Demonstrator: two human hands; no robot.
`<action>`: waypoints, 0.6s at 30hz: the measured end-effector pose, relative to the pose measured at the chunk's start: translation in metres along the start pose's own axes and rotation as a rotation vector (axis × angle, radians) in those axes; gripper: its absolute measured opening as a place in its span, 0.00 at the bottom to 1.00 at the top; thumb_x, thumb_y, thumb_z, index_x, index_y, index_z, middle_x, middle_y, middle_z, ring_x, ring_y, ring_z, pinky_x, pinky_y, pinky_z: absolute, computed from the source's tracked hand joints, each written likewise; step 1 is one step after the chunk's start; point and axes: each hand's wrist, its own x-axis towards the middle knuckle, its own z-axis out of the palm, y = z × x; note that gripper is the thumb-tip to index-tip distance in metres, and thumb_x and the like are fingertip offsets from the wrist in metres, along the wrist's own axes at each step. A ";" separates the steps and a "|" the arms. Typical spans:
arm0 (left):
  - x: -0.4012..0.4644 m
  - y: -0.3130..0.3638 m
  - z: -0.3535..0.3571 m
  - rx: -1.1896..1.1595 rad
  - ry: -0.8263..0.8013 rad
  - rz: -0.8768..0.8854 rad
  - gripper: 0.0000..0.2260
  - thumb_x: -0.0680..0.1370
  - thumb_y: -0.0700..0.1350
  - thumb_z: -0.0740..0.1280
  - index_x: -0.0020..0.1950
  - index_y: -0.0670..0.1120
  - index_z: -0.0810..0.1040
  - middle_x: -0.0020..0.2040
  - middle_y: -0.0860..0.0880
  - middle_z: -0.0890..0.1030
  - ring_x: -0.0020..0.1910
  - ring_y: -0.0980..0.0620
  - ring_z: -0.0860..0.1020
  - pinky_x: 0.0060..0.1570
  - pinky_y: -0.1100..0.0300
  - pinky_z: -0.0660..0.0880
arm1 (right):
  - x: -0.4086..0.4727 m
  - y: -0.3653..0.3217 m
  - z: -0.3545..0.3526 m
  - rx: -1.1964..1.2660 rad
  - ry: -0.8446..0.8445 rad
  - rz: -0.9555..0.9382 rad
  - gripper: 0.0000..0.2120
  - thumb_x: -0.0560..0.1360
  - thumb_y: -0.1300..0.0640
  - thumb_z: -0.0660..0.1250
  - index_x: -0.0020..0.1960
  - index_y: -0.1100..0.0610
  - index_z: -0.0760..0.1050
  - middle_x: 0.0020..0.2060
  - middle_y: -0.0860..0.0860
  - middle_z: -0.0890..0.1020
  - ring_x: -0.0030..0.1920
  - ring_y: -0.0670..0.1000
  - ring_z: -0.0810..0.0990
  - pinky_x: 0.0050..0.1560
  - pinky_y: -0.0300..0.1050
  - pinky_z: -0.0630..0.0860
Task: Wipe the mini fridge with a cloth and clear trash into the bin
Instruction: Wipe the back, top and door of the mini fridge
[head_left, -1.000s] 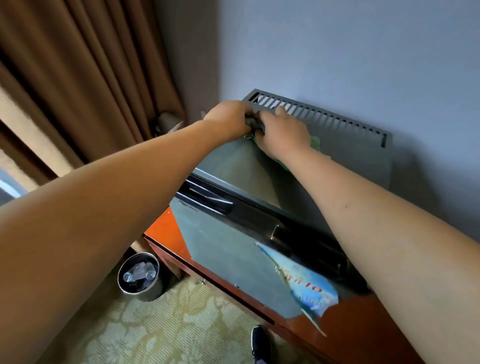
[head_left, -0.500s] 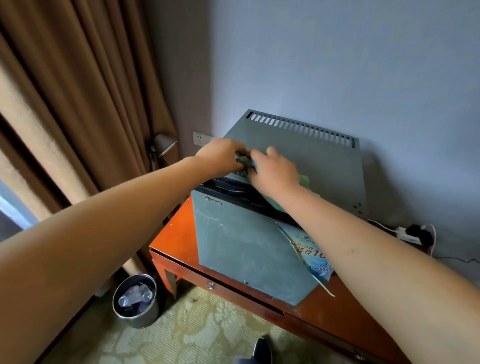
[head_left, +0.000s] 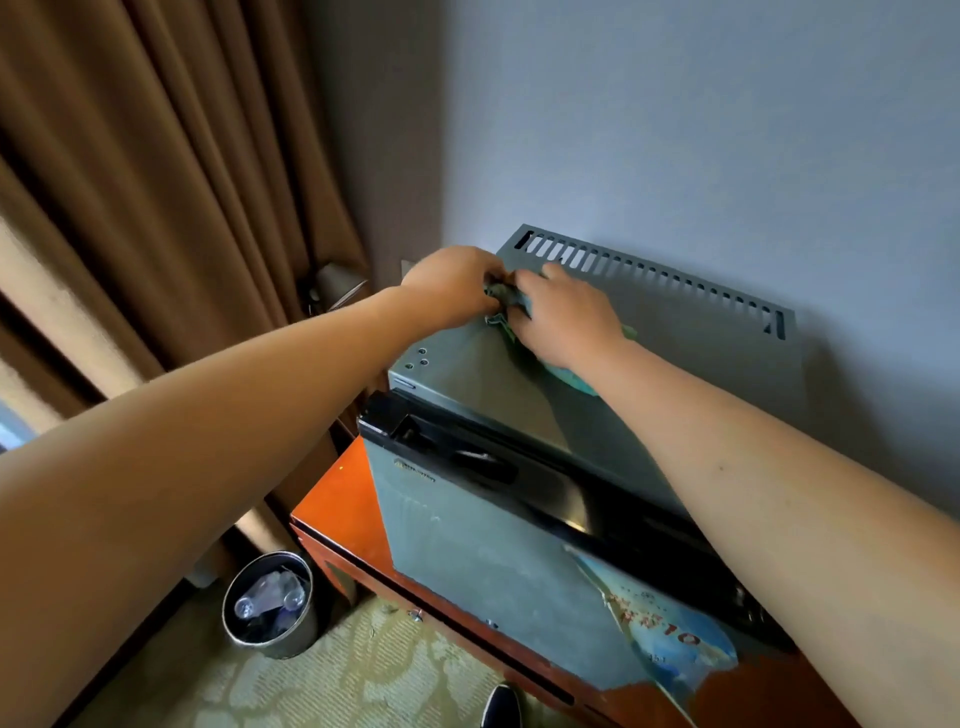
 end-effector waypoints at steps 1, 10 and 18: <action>0.012 -0.003 0.001 0.001 0.000 -0.011 0.15 0.75 0.47 0.72 0.62 0.50 0.82 0.57 0.49 0.84 0.55 0.46 0.80 0.52 0.52 0.77 | 0.012 0.006 0.005 0.005 0.005 -0.003 0.15 0.79 0.45 0.59 0.62 0.50 0.72 0.47 0.53 0.71 0.48 0.61 0.78 0.40 0.49 0.68; 0.108 -0.025 0.010 0.001 -0.010 -0.123 0.15 0.75 0.46 0.71 0.61 0.55 0.81 0.55 0.54 0.83 0.52 0.49 0.79 0.48 0.54 0.77 | 0.102 0.053 0.039 0.025 0.079 -0.055 0.15 0.79 0.47 0.60 0.62 0.52 0.74 0.51 0.55 0.75 0.48 0.62 0.79 0.40 0.50 0.69; 0.142 -0.036 0.013 0.020 0.008 -0.216 0.14 0.75 0.45 0.70 0.60 0.54 0.81 0.54 0.52 0.84 0.53 0.48 0.80 0.49 0.52 0.78 | 0.150 0.066 0.055 0.042 0.089 -0.078 0.14 0.79 0.48 0.60 0.62 0.51 0.75 0.49 0.55 0.74 0.46 0.62 0.79 0.39 0.48 0.67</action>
